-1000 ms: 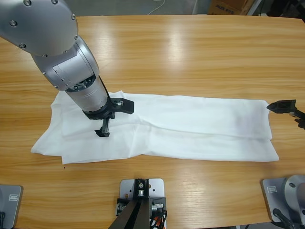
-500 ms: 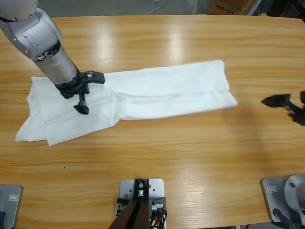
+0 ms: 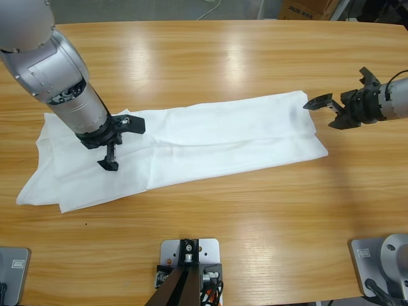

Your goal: Fold clothes

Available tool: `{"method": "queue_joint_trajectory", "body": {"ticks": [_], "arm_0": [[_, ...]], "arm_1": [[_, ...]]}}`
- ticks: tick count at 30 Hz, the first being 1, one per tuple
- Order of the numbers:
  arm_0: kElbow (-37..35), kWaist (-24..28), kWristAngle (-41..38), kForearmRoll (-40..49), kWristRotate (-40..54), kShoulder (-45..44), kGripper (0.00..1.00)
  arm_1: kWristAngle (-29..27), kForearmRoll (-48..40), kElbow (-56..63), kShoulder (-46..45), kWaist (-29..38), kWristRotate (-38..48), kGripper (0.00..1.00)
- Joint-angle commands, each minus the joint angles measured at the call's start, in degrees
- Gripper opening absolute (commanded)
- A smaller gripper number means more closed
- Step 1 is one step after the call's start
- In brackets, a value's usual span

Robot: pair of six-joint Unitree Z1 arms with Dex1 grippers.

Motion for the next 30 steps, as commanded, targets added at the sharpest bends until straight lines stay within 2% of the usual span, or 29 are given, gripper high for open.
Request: {"method": "queue_joint_trajectory", "body": {"ticks": [1, 4, 5, 8, 12, 17, 21, 30], "arm_0": [[3.7, 1.2, -0.2, -0.5, -0.2, 2.4, 0.991], [3.6, 0.9, -1.3, -1.0, -0.2, 1.5, 0.996], [3.6, 0.8, -3.6, -1.8, -0.3, 0.3, 0.998], [3.8, 0.9, -7.8, -3.0, -0.2, -3.4, 1.0], [4.1, 1.5, -9.0, -3.1, -0.2, -8.2, 1.0], [5.2, 1.5, -8.8, -2.9, -0.2, -10.4, 1.0], [5.5, 1.5, -8.3, -2.8, -0.2, -10.9, 1.0], [5.6, 1.5, -8.0, -2.7, -0.4, -11.0, 1.0]], "arm_1": [[6.3, 4.1, 0.6, 2.4, -2.3, -5.5, 0.887], [9.0, 6.4, 0.7, 1.2, -2.4, -9.0, 0.735], [9.7, 6.6, 0.6, 1.4, -2.4, -9.4, 0.724], [9.8, 6.6, 0.4, 2.5, -3.0, -11.0, 0.724], [9.6, 7.5, 0.2, 2.9, -6.5, -15.4, 0.724], [6.9, 14.8, -3.9, 5.6, -9.9, -22.9, 0.727], [10.9, 21.9, -9.5, 13.4, -12.6, -26.6, 0.729], [16.9, 20.1, -9.6, 19.7, -12.9, -28.5, 0.728]]}}
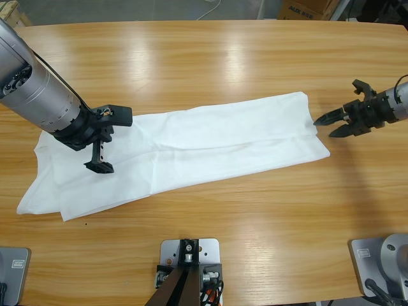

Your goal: Fold clothes

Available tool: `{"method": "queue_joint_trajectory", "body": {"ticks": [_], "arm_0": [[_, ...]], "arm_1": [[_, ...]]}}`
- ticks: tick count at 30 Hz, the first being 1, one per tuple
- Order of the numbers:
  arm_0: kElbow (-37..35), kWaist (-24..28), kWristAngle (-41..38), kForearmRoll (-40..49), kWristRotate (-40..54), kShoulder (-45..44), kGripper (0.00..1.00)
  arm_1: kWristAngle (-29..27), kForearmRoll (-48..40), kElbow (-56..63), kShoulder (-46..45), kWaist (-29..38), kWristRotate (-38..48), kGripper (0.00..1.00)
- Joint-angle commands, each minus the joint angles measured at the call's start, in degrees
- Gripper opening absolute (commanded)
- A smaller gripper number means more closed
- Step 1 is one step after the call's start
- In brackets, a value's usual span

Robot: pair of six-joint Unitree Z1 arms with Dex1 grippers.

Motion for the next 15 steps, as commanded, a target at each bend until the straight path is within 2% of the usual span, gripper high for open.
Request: {"method": "queue_joint_trajectory", "body": {"ticks": [1, 15], "arm_0": [[1.6, 0.4, -0.1, -0.4, -0.4, -0.3, 1.0], [1.7, 0.4, 0.7, -0.2, -1.2, -1.0, 1.0]], "arm_1": [[4.0, -1.3, 0.8, 7.4, -0.6, -1.9, 0.724], [7.8, -1.7, 0.6, 9.9, 2.6, -3.1, 0.72]]}}
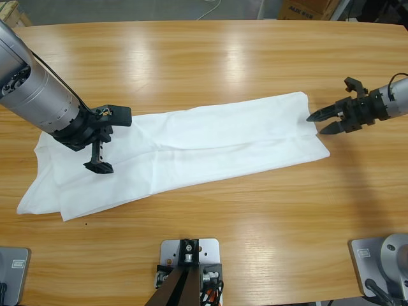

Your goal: Fold clothes

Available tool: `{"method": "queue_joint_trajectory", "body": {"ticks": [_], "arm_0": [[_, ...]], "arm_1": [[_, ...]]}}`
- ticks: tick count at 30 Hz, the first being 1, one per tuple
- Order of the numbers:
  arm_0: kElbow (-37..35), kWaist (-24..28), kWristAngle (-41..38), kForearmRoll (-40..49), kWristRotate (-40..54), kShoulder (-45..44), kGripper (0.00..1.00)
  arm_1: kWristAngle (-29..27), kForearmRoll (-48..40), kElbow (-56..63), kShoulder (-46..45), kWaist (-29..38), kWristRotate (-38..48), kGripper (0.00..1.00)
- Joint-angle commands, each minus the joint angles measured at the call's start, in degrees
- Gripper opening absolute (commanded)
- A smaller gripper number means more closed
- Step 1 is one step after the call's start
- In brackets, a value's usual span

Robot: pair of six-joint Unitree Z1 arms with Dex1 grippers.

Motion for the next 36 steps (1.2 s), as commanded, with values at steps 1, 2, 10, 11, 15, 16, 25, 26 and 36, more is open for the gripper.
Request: {"method": "queue_joint_trajectory", "body": {"ticks": [1, 2, 10, 11, 15, 16, 25, 26, 36], "arm_0": [[1.6, 0.4, 0.7, -0.2, -0.8, -0.8, 1.0], [1.6, 0.4, 0.7, -0.2, -0.9, -0.9, 1.0], [1.9, 0.4, 1.5, 0.0, -0.9, -1.7, 1.0], [1.9, 0.4, 1.6, 0.0, -0.9, -1.7, 1.0], [1.8, 0.4, 1.6, 0.0, -0.9, -1.6, 1.0], [1.8, 0.4, 1.6, 0.0, -0.9, -1.6, 1.0], [2.0, 0.4, 1.6, 0.0, -1.2, -1.8, 1.0], [2.0, 0.4, 1.6, 0.0, -1.2, -1.8, 1.0], [2.0, 0.4, 1.5, 0.0, -1.8, -2.2, 1.0]], "arm_1": [[2.9, -0.6, 1.2, 7.1, 3.0, -0.9, 0.72], [3.3, -0.7, 1.2, 7.3, 3.2, -0.9, 0.72], [4.9, -1.7, 1.4, 8.2, 4.5, -0.9, 0.715], [5.2, -2.1, 1.4, 8.4, 4.5, -0.9, 0.715], [5.2, -2.7, 1.4, 9.1, 4.5, -0.7, 0.598], [5.2, -2.9, 1.4, 9.1, 4.5, -0.7, 0.572], [6.8, -5.2, 1.5, 10.1, 4.5, -0.6, 0.166], [6.9, -5.5, 1.5, 10.0, 4.5, -0.7, 0.144], [-3.6, -5.3, 2.4, -1.2, 4.5, 0.5, 0.0]]}}
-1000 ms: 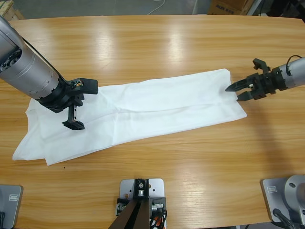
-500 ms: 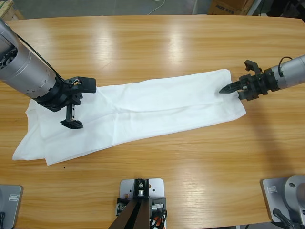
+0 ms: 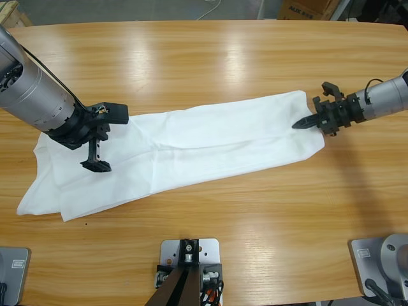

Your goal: Fold clothes

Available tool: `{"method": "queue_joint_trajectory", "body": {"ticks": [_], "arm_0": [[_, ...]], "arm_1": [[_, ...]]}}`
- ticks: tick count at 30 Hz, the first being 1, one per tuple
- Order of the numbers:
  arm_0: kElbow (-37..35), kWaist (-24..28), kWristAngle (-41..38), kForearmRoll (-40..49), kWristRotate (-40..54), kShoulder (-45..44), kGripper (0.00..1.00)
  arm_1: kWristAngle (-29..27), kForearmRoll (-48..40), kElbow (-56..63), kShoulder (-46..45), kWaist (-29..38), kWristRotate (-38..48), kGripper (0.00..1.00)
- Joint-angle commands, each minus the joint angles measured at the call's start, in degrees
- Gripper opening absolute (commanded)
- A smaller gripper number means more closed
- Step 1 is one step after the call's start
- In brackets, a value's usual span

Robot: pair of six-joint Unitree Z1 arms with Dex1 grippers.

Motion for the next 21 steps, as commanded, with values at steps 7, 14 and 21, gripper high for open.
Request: {"method": "queue_joint_trajectory", "body": {"ticks": [7, 14, 21], "arm_0": [[1.6, 0.1, 0.6, 0.0, -3.6, -1.3, 1.0], [1.7, 0.0, 0.6, 0.0, -5.9, -2.5, 1.0], [2.0, 0.0, 0.6, 0.1, -17.4, -3.7, 1.0]], "arm_1": [[-33.3, 13.0, -2.7, -19.3, 0.7, 3.1, 0.0], [-52.6, 26.3, -10.4, -21.7, -0.6, 3.1, 0.0], [-61.5, 32.2, -12.8, -25.2, -0.6, 5.7, 0.0]]}}
